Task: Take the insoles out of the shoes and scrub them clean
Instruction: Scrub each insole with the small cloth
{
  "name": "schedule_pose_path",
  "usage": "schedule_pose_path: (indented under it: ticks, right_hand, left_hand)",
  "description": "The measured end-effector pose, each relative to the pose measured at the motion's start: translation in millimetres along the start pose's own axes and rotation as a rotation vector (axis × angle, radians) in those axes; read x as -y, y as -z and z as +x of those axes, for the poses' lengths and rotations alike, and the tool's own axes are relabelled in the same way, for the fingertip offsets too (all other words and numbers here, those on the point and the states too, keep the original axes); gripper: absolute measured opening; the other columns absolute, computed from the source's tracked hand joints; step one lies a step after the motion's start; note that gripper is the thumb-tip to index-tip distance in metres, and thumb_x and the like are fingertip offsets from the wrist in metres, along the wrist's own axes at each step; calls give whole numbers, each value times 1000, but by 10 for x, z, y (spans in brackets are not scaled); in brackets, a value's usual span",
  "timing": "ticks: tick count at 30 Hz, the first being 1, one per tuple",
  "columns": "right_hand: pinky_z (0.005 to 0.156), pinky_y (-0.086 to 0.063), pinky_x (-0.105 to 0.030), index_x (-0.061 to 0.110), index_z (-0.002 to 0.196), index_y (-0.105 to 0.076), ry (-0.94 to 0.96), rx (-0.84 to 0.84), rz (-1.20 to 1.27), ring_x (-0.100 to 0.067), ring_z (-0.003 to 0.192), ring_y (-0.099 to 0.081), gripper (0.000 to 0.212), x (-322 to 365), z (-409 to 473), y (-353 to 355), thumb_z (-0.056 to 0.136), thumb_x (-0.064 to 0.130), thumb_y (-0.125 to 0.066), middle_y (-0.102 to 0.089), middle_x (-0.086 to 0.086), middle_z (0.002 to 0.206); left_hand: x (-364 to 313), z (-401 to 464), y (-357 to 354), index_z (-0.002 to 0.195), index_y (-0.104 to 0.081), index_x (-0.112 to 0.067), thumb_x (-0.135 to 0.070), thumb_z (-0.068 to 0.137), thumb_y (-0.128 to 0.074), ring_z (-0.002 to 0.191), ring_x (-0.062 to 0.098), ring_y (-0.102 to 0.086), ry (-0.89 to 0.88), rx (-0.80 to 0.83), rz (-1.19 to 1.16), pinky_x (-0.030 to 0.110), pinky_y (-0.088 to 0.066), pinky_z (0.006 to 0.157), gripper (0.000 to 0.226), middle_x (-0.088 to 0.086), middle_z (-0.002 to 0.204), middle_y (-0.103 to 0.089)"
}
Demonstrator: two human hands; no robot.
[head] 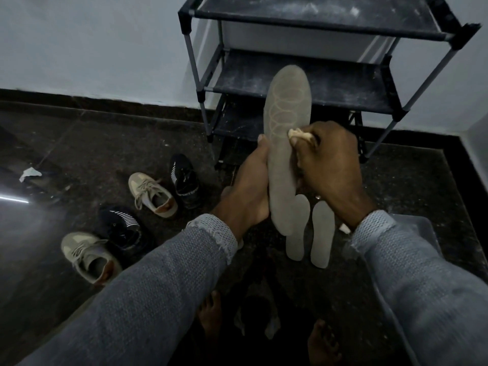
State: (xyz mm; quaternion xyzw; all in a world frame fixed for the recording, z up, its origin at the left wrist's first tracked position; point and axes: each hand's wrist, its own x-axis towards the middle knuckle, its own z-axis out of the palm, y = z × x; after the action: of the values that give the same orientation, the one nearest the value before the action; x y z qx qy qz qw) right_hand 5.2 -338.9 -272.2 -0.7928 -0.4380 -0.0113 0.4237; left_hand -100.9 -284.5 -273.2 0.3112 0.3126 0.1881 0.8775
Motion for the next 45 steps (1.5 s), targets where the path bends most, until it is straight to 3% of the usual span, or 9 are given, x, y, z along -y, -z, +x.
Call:
schedule_pose_path:
  ticks: [5, 12, 16, 21, 25, 31, 37, 42, 45]
  right_hand:
    - [64, -42, -13, 10, 89, -72, 90, 111, 101, -7, 73, -57, 9, 239, -189, -90, 88, 17, -65, -65, 1, 82]
    - [65, -51, -29, 11, 85, -72, 2, -1, 45, -12, 69, -60, 16, 10, 19, 24, 89, 24, -65, -67, -1, 78]
    - [61, -41, -8, 11, 86, -72, 55, 64, 132, -3, 68, -56, 10, 185, -142, -52, 89, 18, -66, -63, 6, 77]
    - [62, -45, -13, 13, 86, -73, 60, 104, 192, -3, 70, -58, 9, 196, -134, -63, 88, 20, -67, -62, 10, 76]
    - [61, -42, -14, 14, 85, -72, 19, 70, 131, -2, 68, -56, 10, 131, -114, -17, 88, 22, -67, -59, 10, 76]
    - [61, -49, -15, 10, 84, -74, 49, 337, 334, -7, 69, -64, 9, 310, -323, -19, 87, 17, -69, -70, 4, 76]
    - [61, -50, -25, 15, 82, -72, -3, 163, 204, -4, 63, -60, 11, 117, -277, 3, 89, 21, -67, -62, 10, 68]
    - [62, -51, -28, 12, 82, -72, 25, 332, 319, -9, 67, -63, 11, 327, -417, -1, 88, 21, -68, -69, 2, 73]
    - [66, -53, -26, 12, 84, -73, 3, 339, 329, -7, 72, -65, 11, 290, -375, 11, 87, 22, -70, -71, 4, 77]
  left_hand:
    - [-24, 7, 24, 127, -53, -2, -49, 101, -28, 105, 24, -60, -31, -44, -37, 32, -47, 94, 60, 15, 114, -62]
    - [10, -25, -17, 136, -49, -12, -50, 101, -25, 101, 23, -63, 5, 22, -18, 36, -52, 90, 57, 11, 113, -65]
    - [-34, -31, 3, 134, -50, -6, -49, 101, -27, 101, 23, -63, -8, -35, -30, 32, -52, 89, 59, 15, 120, -62]
    - [-94, -67, -30, 134, -46, -3, -49, 100, -26, 97, 23, -59, -10, -30, -61, 32, -51, 83, 61, 14, 111, -61]
    - [-114, -72, -50, 142, -42, -6, -53, 100, -23, 109, 25, -58, 6, -3, -90, 35, -48, 89, 66, 14, 126, -59]
    - [-196, 26, 83, 134, -50, -3, -56, 99, -22, 100, 23, -63, -54, -19, -65, 32, -56, 80, 69, 13, 117, -63]
    - [-203, 35, 55, 123, -56, -3, -61, 97, -15, 99, 20, -58, -19, 44, -40, 33, -50, 88, 75, 8, 111, -62]
    - [-227, 44, 96, 124, -55, -4, -56, 99, -11, 115, 21, -56, -86, 22, -17, 31, -48, 94, 72, 12, 133, -57]
    - [-228, 39, 95, 119, -58, -5, -57, 99, -10, 110, 20, -59, -78, 50, -9, 30, -49, 92, 74, 9, 121, -63]
